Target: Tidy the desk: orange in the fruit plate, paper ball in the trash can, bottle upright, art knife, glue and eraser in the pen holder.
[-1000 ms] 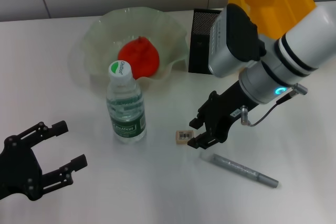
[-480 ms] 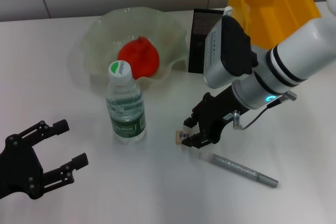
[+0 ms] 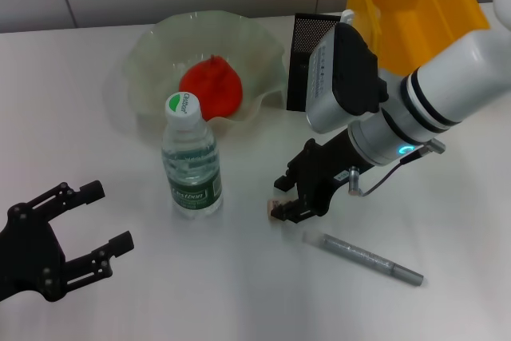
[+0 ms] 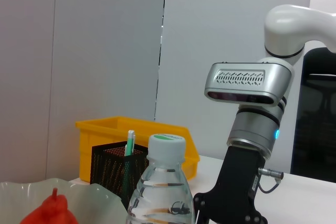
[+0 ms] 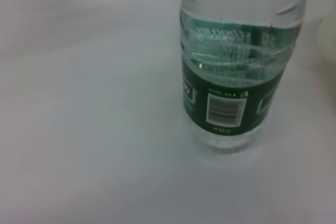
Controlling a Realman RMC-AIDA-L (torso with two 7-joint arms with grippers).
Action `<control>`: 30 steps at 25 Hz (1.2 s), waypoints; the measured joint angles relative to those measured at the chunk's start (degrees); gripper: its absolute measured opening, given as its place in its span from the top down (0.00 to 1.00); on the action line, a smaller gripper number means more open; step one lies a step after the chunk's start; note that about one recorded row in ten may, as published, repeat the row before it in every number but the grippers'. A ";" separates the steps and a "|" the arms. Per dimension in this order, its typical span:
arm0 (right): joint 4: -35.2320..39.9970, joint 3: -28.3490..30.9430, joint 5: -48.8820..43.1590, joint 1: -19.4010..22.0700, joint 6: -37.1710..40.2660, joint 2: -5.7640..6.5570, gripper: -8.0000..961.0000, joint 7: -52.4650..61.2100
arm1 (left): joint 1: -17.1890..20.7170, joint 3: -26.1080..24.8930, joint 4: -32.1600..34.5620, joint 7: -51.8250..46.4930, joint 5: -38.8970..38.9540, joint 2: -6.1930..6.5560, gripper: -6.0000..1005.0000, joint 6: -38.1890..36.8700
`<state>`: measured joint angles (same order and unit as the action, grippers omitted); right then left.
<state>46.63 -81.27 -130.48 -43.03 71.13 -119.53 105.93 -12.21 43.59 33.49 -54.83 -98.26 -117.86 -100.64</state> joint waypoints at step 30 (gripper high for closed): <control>20.49 8.89 -1.27 6.98 4.15 0.46 0.71 7.40 | 0.08 0.00 0.00 0.23 0.00 0.00 0.20 0.07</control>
<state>67.12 -72.37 -131.75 -36.05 75.28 -119.07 113.33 -12.13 43.59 33.49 -54.60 -98.26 -117.86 -100.56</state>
